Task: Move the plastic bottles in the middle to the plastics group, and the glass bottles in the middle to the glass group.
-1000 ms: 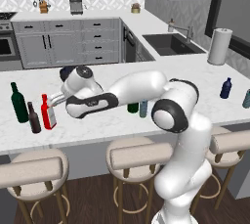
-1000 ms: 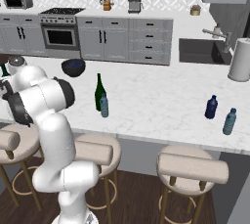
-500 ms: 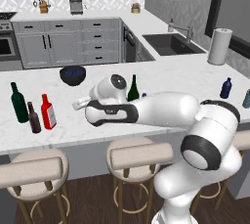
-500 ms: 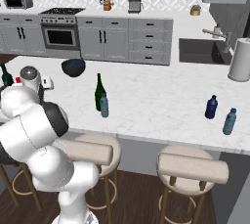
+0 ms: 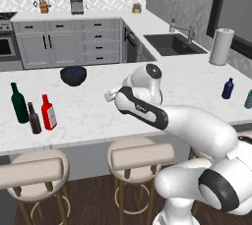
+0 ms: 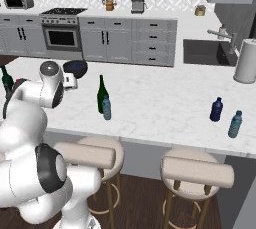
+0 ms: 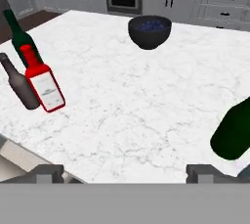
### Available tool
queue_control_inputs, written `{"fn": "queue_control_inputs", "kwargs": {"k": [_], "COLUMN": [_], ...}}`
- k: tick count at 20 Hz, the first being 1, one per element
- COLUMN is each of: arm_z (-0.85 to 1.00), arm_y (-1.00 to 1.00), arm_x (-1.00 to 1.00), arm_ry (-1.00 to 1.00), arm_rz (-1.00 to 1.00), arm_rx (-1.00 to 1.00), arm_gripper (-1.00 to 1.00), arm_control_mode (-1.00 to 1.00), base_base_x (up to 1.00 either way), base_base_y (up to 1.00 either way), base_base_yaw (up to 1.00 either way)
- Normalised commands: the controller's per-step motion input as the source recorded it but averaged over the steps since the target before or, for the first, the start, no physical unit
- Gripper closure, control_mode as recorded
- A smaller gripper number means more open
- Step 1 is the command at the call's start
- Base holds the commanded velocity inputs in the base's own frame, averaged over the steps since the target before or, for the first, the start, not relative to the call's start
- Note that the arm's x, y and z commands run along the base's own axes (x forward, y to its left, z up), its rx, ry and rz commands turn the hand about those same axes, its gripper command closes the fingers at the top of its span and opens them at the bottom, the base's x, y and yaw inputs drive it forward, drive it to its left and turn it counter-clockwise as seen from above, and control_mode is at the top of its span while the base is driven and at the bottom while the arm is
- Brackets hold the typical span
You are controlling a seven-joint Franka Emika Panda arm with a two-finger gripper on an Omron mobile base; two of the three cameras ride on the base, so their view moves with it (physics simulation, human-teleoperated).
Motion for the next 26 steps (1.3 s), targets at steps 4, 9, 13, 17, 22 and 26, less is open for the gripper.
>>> {"fn": "queue_control_inputs", "kwargs": {"k": [4, 9, 13, 17, 22, 26], "arm_z": [0.00, 0.06, 0.08, -0.04, -0.43, -0.38], "arm_y": [-1.00, -1.00, -0.87, -0.15, -0.04, -0.18], "arm_x": [-0.20, -0.03, 0.02, 0.00, 0.15, 0.30], "arm_ry": [0.12, 0.17, 0.15, 0.20, 0.16, 0.00], "arm_rz": [-0.15, -0.13, -0.07, 0.00, 0.00, 0.00], "arm_rx": [-0.24, -0.26, 0.09, 0.04, 0.00, 0.00], "arm_gripper": [-1.00, -1.00, -1.00, -1.00, -1.00, -1.00], "arm_control_mode": [-1.00, -1.00, -1.00, -1.00, -1.00, -1.00], "base_base_x": [0.00, 0.00, 0.00, 0.00, 0.00, 0.00], "base_base_y": [0.00, 0.00, 0.00, 0.00, 0.00, 0.00], "base_base_yaw": [0.00, 0.00, 0.00, 0.00, 0.00, 0.00]}}
